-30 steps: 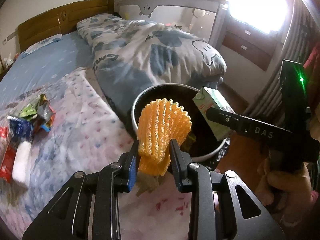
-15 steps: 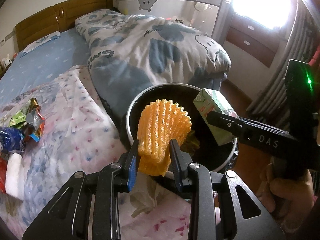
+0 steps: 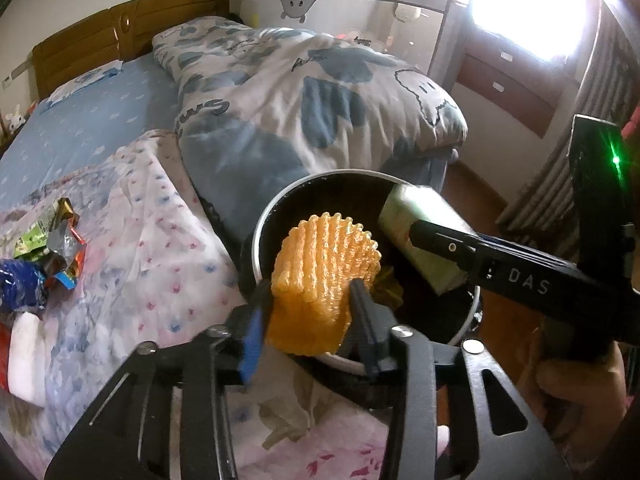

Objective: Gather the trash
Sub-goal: 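Open both grippers to drop the orange net and milk carton into the bin, then move both open grippers back over the remaining trash on the bed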

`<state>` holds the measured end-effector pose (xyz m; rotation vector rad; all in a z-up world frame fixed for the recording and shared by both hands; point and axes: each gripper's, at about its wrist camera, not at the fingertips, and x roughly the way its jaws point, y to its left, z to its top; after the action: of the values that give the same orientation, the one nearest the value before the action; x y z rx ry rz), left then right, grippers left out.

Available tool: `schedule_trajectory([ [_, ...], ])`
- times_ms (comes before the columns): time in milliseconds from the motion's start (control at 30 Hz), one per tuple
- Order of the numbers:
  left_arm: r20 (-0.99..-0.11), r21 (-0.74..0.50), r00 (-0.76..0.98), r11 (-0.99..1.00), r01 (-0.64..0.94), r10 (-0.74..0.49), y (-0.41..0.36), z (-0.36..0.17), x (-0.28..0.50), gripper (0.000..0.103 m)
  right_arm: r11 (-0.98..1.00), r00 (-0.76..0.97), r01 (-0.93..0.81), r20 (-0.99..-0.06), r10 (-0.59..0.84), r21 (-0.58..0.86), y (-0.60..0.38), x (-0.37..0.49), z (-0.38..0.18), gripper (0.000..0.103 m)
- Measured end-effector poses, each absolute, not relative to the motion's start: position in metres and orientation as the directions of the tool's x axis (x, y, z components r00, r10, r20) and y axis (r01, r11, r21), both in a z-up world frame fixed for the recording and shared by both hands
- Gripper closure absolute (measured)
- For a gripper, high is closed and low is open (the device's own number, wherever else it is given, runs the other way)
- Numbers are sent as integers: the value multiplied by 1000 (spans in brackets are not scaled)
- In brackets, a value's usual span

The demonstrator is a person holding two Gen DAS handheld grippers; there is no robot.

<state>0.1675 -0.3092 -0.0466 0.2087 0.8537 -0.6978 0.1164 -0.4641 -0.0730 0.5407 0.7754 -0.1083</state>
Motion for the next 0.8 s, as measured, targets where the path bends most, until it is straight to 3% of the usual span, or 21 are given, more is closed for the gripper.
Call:
schedule_trajectory([
  [100, -746, -107, 460, 768, 631, -482, -305, -46, 168, 47, 853, 716, 299, -691, 96, 428, -467, 117, -73, 51],
  [200, -739, -120, 467, 776, 619, -486, -296, -46, 165, 40, 847, 727, 304, -681, 90, 436, -467, 113, -69, 35],
  [267, -737, -129, 468, 782, 610, -487, -289, -47, 162, 36, 850, 733, 302, -675, 82, 431, -464, 110, -66, 31],
  [400, -734, -143, 474, 793, 592, -486, -271, -49, 155, 35, 853, 744, 288, -662, 87, 436, -454, 105, -61, 24],
  [800, -744, -181, 508, 863, 472, -434, -179, -63, 140, 35, 861, 755, 220, -639, 147, 458, -397, 95, -56, 19],
])
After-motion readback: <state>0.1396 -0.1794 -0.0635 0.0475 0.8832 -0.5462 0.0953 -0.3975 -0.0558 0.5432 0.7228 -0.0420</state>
